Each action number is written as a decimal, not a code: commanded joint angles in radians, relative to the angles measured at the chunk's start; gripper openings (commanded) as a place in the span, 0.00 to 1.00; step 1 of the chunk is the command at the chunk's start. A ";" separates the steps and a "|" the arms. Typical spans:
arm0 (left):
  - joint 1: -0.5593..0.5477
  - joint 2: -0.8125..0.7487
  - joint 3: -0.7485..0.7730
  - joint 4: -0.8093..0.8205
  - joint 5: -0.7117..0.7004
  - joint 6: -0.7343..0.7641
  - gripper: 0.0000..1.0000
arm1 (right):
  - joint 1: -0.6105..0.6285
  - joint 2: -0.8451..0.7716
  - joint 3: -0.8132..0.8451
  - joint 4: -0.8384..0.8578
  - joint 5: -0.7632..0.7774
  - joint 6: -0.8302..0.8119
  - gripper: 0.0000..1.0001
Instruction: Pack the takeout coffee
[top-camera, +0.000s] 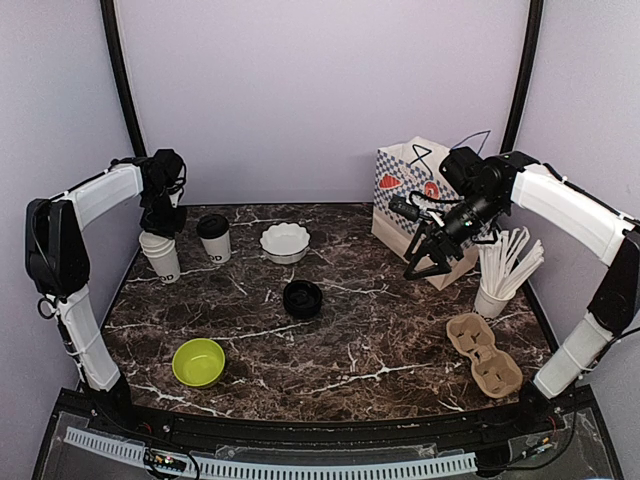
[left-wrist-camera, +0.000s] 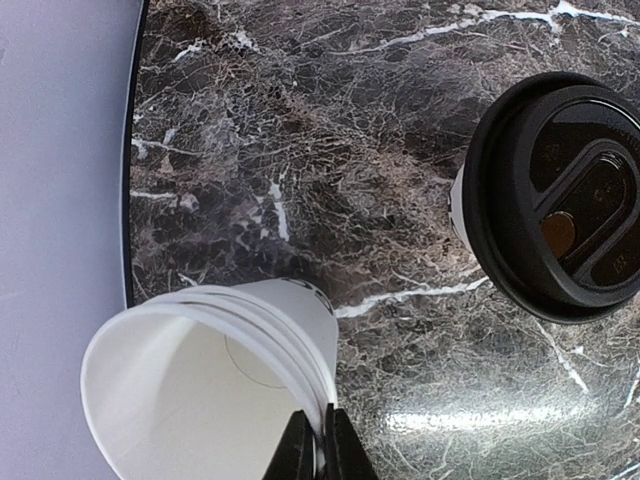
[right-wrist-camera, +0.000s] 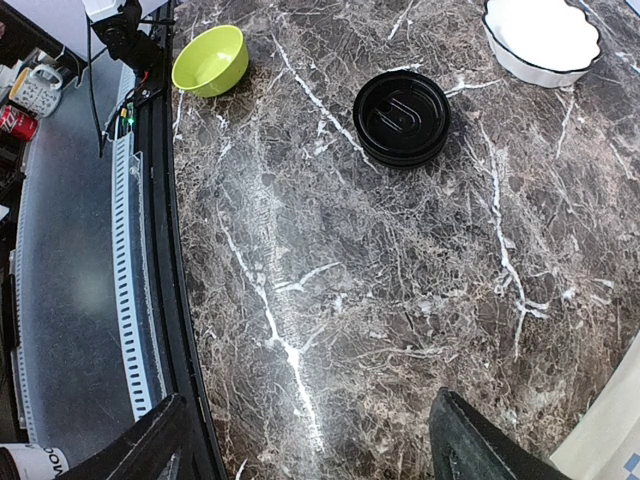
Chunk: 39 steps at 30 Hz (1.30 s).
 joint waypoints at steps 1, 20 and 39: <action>0.009 -0.007 0.003 -0.033 -0.005 0.006 0.03 | -0.005 -0.009 -0.010 0.014 0.000 0.006 0.82; -0.102 -0.056 0.123 -0.137 -0.145 -0.015 0.00 | -0.002 0.021 0.022 -0.001 -0.038 -0.001 0.81; -0.109 0.049 0.214 -0.213 0.092 -0.100 0.00 | 0.005 0.020 0.018 -0.001 -0.048 -0.012 0.80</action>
